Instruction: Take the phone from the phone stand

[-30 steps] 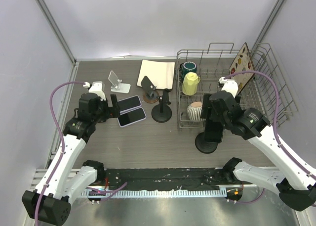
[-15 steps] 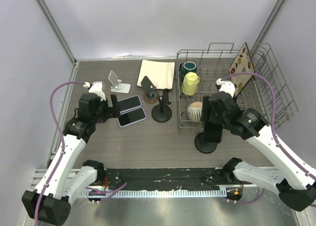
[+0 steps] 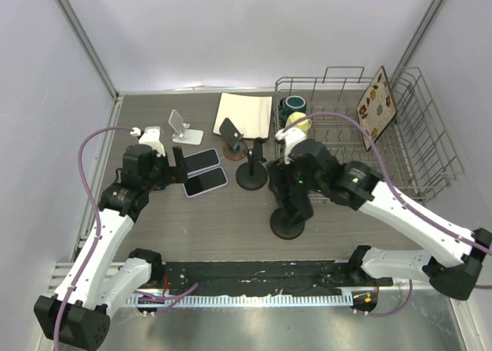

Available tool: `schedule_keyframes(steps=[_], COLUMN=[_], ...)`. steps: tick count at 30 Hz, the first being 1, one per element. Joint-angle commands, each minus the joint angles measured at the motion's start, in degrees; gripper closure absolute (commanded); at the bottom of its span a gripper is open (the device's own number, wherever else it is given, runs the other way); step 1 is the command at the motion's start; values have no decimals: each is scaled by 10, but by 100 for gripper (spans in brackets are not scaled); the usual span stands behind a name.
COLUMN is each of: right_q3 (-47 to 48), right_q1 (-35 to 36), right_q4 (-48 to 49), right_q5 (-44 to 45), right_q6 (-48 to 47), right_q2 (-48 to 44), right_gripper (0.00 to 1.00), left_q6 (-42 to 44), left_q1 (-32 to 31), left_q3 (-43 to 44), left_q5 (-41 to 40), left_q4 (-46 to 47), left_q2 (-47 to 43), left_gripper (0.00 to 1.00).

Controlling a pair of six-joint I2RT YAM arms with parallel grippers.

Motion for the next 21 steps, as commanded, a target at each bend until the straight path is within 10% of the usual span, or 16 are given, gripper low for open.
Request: schedule_keyframes(steps=[1, 16, 21], right_q3=[52, 247, 273], right_q1=[45, 64, 64], right_q4=[151, 156, 137], right_q5=[-115, -298, -317], right_q6=[-69, -259, -293], right_q2=[60, 307, 337], right_gripper=[80, 77, 59], left_q6=[4, -2, -2], left_q1=[-1, -2, -2], left_q3=[-1, -8, -8], left_q5=[15, 66, 76], left_q4=[7, 18, 21], left_q2=[-8, -11, -10], left_gripper=[0, 0, 0])
